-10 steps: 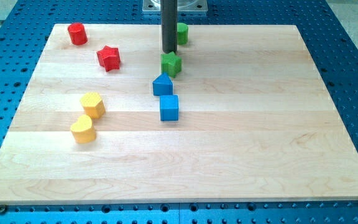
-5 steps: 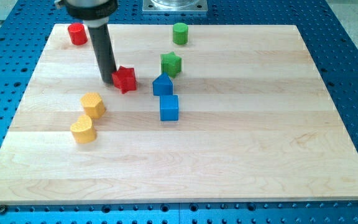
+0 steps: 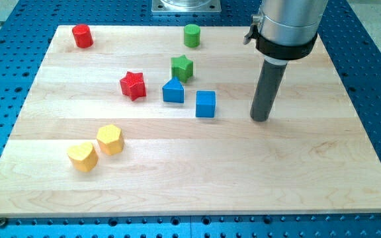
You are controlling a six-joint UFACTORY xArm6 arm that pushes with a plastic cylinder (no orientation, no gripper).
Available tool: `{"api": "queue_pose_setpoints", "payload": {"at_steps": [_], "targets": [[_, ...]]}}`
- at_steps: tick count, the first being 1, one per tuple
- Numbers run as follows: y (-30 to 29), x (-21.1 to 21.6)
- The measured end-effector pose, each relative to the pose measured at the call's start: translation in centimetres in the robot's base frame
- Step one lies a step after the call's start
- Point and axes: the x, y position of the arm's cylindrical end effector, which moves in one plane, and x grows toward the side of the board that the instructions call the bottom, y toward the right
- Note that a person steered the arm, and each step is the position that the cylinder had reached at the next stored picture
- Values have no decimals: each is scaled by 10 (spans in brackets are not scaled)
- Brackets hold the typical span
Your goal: Place the cube at the top right corner of the board
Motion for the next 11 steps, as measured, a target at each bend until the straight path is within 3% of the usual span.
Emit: {"api": "queue_pose_setpoints", "payload": {"at_steps": [2,3,4,5,6,7,9,10,11], "targets": [[-8,18],[-4,7],[-34,12],[-116,34],[-118,2],[-61,-59],[40,-85],[58,-84],[74,-148]]}}
